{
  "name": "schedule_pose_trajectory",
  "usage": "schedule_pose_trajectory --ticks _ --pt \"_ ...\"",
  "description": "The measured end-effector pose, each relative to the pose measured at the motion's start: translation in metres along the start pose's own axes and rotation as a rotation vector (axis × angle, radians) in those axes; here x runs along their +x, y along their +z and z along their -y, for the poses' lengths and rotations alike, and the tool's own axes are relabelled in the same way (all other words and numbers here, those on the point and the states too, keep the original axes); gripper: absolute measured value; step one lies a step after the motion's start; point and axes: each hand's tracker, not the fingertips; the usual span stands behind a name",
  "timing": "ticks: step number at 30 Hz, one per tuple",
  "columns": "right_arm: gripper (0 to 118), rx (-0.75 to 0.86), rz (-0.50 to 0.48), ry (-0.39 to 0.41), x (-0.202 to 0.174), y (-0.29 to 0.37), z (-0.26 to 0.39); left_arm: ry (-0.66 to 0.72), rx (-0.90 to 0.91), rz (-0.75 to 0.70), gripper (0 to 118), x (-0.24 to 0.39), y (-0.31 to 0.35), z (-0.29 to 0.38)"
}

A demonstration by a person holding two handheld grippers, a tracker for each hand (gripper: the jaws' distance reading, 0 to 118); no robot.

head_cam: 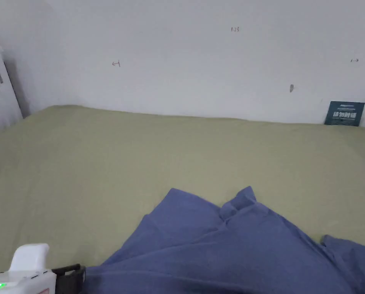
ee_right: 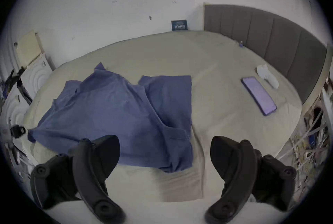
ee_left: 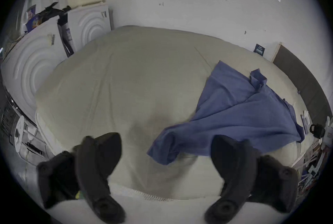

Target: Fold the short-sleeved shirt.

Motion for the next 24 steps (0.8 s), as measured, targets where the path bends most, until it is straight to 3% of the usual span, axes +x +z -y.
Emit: schedule_pose_trajectory --ticks 1,3,5,7,14,15,16,18,19,24 --pt "0 0.020 -0.014 0.007 -0.011 0.011 0.001 -0.011 0.012 0.001 0 0.001 0.007 0.002" --pt "0 0.057 0.009 -0.003 -0.030 0.027 0.005 -0.013 0.030 -0.009 0 -0.001 0.017 0.009" --pt "0 0.013 -0.108 -0.002 -0.045 0.034 0.009 -0.018 0.017 0.012 0 -0.002 0.016 0.015" --pt "0 0.046 -0.086 0.039 -0.055 0.038 0.014 -0.009 -0.005 0.027 0 -0.004 0.013 0.019" --pt "0 0.066 -0.142 0.087 -0.100 0.052 0.032 -0.012 -0.064 0.036 0 -0.011 -0.016 0.012" --pt "0 0.064 -0.141 0.109 -0.106 0.052 0.036 -0.009 -0.077 0.028 8 -0.011 -0.021 0.010" --pt "0 0.062 -0.143 0.116 -0.110 0.052 0.040 -0.016 -0.088 0.038 31 -0.013 -0.029 0.008" --pt "0 0.043 -0.158 0.120 -0.117 0.050 0.045 -0.012 -0.116 0.012 110 -0.013 -0.043 0.004" --pt "0 0.027 -0.169 0.115 -0.119 0.048 0.048 -0.029 -0.131 0.004 116 -0.013 -0.053 0.003" --pt "0 -0.016 -0.182 0.098 -0.126 0.040 0.061 -0.017 -0.172 0.028 114 -0.013 -0.082 -0.003"
